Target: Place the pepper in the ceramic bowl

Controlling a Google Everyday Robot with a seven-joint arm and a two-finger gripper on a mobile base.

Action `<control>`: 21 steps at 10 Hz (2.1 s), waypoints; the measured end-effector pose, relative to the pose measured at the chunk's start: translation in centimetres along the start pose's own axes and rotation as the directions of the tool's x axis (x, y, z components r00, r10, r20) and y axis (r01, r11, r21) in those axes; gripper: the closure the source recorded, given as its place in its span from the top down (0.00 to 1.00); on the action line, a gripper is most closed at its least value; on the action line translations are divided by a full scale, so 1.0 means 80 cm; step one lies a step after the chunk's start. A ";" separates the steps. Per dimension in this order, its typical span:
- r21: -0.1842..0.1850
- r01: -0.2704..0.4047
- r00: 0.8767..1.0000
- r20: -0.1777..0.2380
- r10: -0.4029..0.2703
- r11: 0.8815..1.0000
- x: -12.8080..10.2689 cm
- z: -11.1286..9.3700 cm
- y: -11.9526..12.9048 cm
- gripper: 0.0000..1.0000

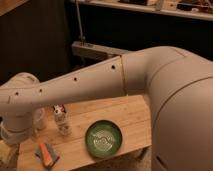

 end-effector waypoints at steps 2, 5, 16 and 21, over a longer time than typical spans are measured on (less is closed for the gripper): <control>-0.061 -0.008 1.000 0.003 0.008 0.998 0.003 0.018 -0.036 0.65; -0.135 -0.018 1.000 -0.017 0.016 0.991 0.000 0.043 -0.124 0.65; -0.225 -0.012 0.988 -0.150 -0.022 0.974 0.017 0.178 -0.124 0.65; -0.163 -0.048 0.990 -0.139 0.025 0.985 0.029 0.193 -0.128 0.65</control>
